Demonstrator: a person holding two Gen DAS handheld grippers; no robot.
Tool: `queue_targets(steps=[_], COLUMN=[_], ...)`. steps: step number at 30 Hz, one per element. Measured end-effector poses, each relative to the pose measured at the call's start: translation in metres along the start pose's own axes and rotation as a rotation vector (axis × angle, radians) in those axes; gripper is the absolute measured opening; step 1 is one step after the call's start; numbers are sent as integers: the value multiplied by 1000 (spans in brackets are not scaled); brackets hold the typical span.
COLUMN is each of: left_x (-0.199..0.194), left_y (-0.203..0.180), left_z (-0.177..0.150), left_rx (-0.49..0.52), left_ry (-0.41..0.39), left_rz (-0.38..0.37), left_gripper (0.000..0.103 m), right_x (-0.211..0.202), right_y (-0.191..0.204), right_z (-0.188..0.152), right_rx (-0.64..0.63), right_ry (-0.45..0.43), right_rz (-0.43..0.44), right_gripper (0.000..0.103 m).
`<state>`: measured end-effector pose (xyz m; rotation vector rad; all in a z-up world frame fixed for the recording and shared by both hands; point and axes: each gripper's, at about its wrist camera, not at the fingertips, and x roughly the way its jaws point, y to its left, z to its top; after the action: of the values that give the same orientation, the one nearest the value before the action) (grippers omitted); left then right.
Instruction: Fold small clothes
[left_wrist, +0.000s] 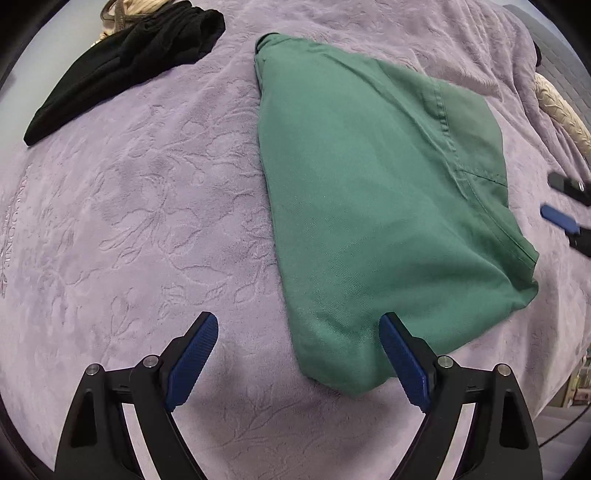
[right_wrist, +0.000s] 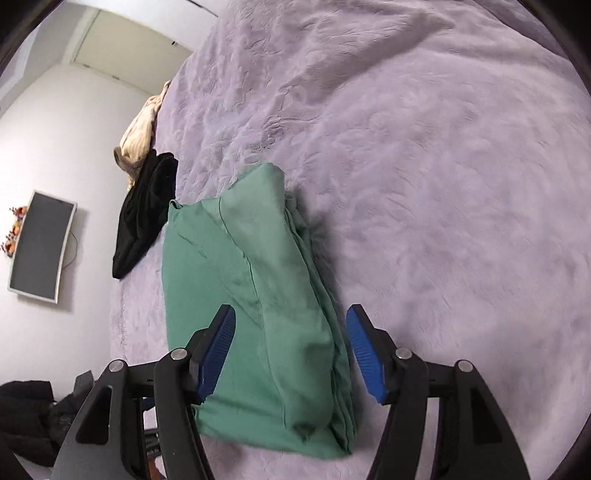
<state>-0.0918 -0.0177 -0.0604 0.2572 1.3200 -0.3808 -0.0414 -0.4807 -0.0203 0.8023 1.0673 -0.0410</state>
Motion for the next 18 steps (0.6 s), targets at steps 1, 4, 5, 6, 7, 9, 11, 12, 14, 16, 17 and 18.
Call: queue_targets(steps=[1,4,5,6,7,9,11,12,14,16,17,18], left_x=[3,2,1,1,2,12,23,28,34,32,29,25], left_y=[-4,-6,-6,-6,-7,-7,-8,-10,-15,-19,-20,-21], left_z=[-2,-2,-3,-4,-5,-6,-5,-6,-8,-9,-9,-10], left_rx=[-1,-19,-24,-26,-27,-34,-47,-49,-51,-41,-36,-31], left_ry=[8,2,-1,-2,-2,8,11,15,20,21,26,28], left_rz=[4,-2,-4,-2,3,2,-17,-21,-11,6,6,6], left_gripper=[90,90,90,90,90,90,90,90,98,98,98,98], right_x=[14,43,44,44,47,60,83,91,89,75,68,56], right_y=[4,16,19,24,22,4,-14,-21,-28,-31,-32,-33], right_z=[10,34,39,47,54,59,62,61,62,62,61,58], right_rx=[-15,-51,-66,-86,-93,-80,-63,-57,-29,4,15,26], right_ry=[22,73,56,33,23,57,114,127,117,108,108,109], right_rz=[-6,-26,-41,-59,-82,-119,-157,-166,-144,-136,-137,-137], right_gripper=[66,3,3,3,3,3,3,5,5,6,14,24])
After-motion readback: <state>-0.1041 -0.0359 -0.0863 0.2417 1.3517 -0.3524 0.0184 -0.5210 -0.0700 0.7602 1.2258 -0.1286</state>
